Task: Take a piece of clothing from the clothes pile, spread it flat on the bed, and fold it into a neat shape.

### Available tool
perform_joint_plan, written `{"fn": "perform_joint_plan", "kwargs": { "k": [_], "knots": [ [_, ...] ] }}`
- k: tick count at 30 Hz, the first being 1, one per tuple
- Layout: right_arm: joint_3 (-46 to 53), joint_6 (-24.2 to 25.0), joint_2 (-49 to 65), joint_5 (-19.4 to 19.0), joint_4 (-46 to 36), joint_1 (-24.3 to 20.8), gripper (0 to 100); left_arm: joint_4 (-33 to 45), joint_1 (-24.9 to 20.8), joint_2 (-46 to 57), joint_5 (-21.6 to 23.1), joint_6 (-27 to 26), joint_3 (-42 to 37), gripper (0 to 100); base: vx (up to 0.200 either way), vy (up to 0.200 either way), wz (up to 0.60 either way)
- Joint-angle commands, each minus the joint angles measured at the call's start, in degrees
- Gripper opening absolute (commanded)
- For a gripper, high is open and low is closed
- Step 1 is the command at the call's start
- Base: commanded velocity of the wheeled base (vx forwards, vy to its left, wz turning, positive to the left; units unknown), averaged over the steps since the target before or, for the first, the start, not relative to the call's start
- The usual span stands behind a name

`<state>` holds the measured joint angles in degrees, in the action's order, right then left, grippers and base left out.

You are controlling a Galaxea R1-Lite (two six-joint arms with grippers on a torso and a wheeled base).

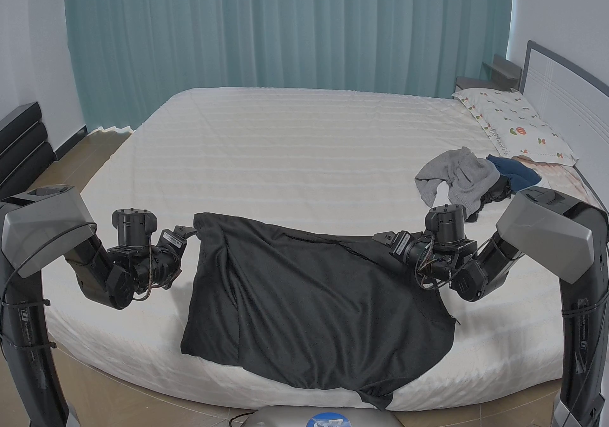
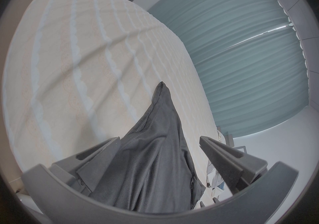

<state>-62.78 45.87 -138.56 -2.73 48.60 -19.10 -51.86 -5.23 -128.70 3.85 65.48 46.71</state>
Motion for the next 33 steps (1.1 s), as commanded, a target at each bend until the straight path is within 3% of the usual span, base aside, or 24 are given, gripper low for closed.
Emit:
{"fn": "perform_joint_plan", "kwargs": {
  "k": [1,20,29,33],
  "knots": [
    [-0.50,0.01,-1.36,0.09,-0.18,0.29,100,0.00,-0.31,-0.33,0.01,0.00,-0.22,100,0.000,0.000,0.00],
    [-4.19,0.09,-2.15,0.09,-9.84,0.29,100,-0.26,-0.31,-0.77,-0.07,-0.17,-0.40,100,0.000,0.000,0.00],
    [-5.07,-1.40,-1.98,3.08,-12.83,0.21,100,-0.52,-0.31,-0.85,-0.16,-0.35,-0.75,100,0.000,0.000,0.00],
    [-7.88,-1.40,-3.56,2.64,-13.80,0.03,100,-0.52,-0.22,-0.94,-0.25,-0.35,-0.75,100,0.000,0.000,0.00]
  ]
}}
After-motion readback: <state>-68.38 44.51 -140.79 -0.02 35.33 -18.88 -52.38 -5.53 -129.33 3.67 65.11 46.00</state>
